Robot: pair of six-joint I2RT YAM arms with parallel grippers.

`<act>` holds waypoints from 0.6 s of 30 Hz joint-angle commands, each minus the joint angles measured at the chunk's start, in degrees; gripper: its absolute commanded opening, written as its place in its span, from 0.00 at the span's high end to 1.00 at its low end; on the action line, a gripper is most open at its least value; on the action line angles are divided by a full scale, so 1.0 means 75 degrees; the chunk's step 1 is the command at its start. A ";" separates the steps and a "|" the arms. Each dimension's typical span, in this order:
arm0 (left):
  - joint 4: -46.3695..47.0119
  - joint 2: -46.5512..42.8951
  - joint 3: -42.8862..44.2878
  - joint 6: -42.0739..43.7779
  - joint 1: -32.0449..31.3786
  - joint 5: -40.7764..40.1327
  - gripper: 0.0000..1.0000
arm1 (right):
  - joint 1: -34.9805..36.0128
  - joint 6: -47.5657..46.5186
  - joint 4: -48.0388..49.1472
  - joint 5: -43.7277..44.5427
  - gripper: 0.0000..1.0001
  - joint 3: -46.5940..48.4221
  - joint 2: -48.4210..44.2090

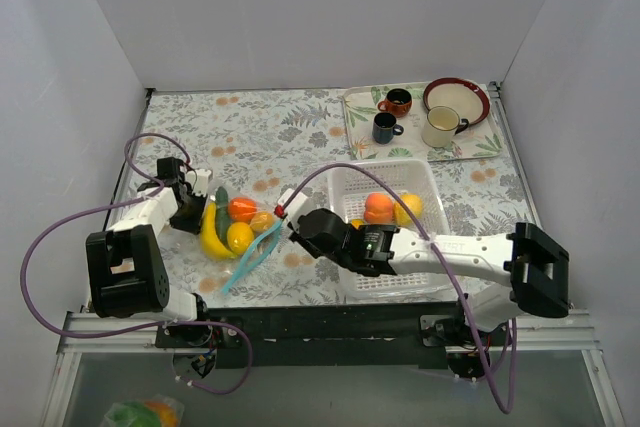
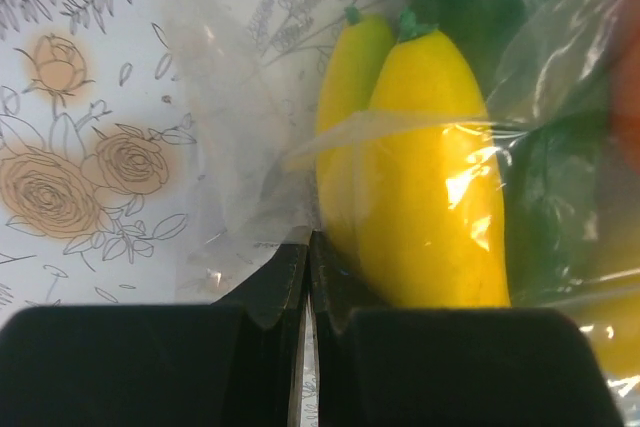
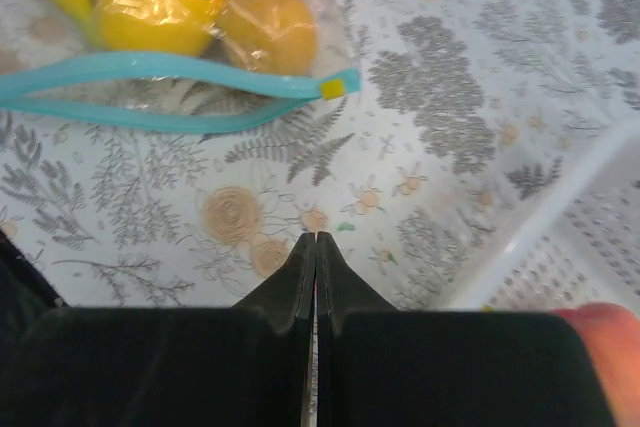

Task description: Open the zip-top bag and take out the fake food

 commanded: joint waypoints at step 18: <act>-0.0259 -0.0081 0.0236 -0.0054 0.0011 0.0285 1.00 | -0.0274 -0.0063 0.4906 -0.4250 0.67 0.0447 0.3183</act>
